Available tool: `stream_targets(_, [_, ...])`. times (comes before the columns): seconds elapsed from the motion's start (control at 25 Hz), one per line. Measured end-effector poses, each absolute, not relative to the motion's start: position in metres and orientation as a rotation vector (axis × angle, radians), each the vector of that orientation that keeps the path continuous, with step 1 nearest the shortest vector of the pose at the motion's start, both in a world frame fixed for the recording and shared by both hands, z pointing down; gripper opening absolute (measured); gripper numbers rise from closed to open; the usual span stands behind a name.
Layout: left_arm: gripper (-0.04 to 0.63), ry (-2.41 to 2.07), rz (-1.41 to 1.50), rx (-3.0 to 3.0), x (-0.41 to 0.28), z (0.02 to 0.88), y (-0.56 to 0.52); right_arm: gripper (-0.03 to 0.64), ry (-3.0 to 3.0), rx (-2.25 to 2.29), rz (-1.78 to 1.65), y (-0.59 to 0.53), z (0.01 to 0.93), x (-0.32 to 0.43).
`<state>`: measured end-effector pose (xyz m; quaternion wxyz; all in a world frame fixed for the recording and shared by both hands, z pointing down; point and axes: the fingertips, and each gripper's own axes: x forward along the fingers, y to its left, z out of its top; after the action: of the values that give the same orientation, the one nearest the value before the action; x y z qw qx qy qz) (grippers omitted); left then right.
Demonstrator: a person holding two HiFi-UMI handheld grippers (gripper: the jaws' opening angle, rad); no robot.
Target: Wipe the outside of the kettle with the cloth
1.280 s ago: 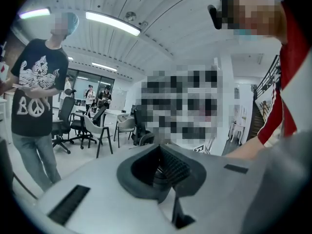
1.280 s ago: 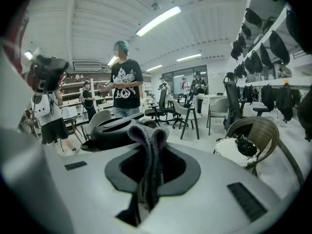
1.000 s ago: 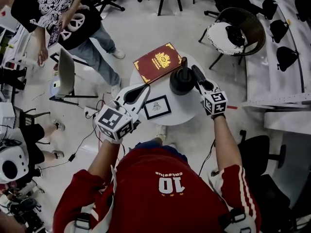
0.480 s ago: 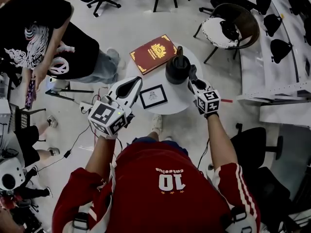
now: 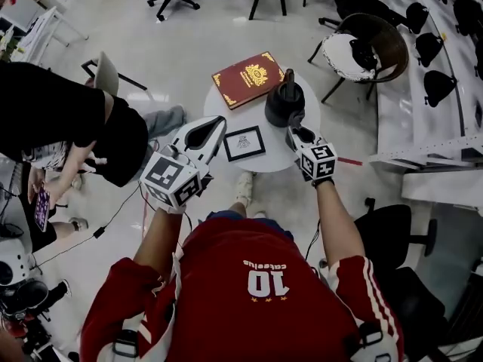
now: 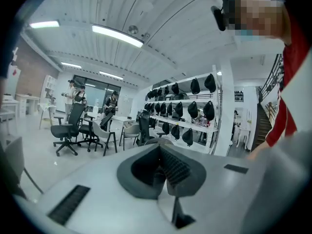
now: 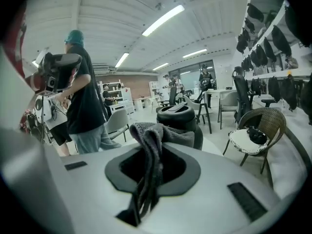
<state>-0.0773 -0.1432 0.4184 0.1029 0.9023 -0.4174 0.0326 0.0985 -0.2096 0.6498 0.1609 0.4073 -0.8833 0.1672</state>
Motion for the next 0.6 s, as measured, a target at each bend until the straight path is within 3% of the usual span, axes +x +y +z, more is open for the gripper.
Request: stream_targets(0.6, [0.008, -1.333, 0.07, 2.609, -0.123, 0.412, -0.128, 0.058, -2.555, 1.104, 0.479, -0.213, 0.645, 0.041])
